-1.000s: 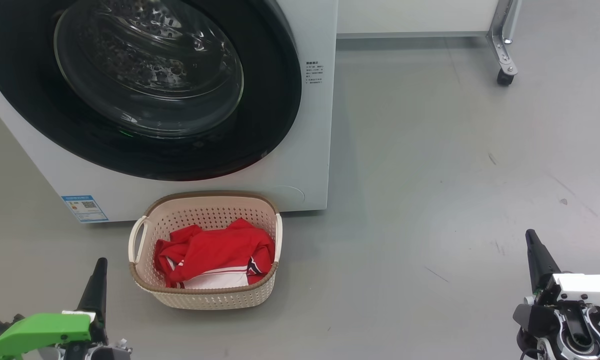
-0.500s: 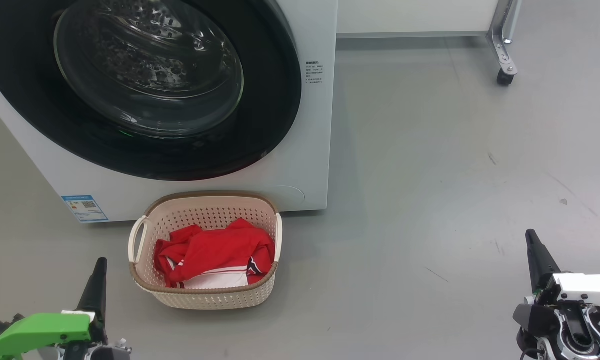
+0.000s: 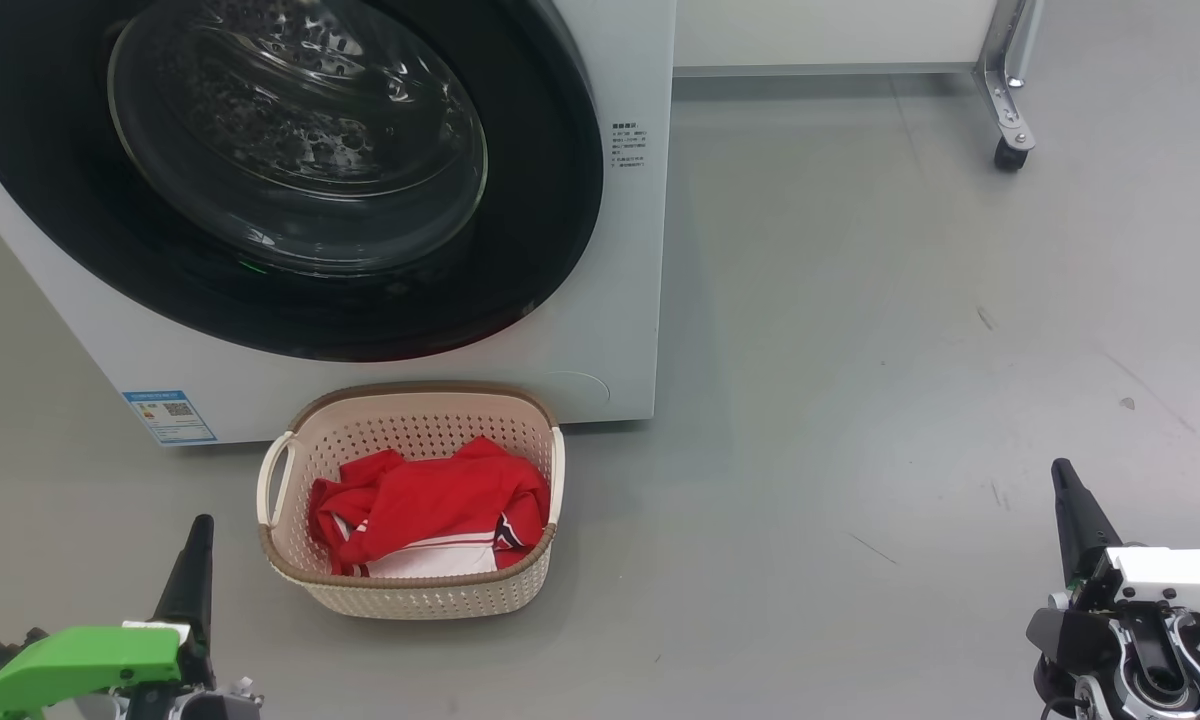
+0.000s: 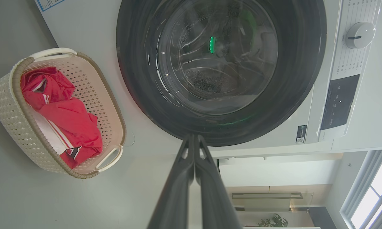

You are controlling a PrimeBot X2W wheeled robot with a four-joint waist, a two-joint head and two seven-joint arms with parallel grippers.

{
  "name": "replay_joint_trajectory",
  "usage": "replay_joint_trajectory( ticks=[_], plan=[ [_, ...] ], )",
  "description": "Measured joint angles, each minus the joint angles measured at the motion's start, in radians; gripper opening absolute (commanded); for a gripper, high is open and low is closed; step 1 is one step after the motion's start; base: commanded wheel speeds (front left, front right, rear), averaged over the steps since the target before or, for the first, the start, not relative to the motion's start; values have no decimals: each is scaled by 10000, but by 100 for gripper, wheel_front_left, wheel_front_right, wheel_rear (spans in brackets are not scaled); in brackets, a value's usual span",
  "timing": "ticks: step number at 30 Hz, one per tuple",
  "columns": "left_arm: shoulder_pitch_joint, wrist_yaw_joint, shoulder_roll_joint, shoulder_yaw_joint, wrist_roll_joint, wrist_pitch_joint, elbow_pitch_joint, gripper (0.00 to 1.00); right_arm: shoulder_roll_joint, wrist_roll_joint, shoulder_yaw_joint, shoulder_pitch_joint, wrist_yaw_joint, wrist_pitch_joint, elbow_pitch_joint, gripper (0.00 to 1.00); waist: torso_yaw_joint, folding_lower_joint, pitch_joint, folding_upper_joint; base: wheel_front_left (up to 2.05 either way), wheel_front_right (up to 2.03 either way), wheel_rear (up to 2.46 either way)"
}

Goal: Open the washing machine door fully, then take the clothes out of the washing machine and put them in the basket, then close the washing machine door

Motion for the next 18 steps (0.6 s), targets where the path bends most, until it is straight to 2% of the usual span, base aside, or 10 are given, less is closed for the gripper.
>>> replay_joint_trajectory(
  ticks=[18],
  plan=[
    [0, 0, -6, 23, 0, 0, -12, 0, 2, 0, -13, 0, 0, 27, 0, 0, 0, 0, 0, 0, 0, 0, 0]
  ],
)
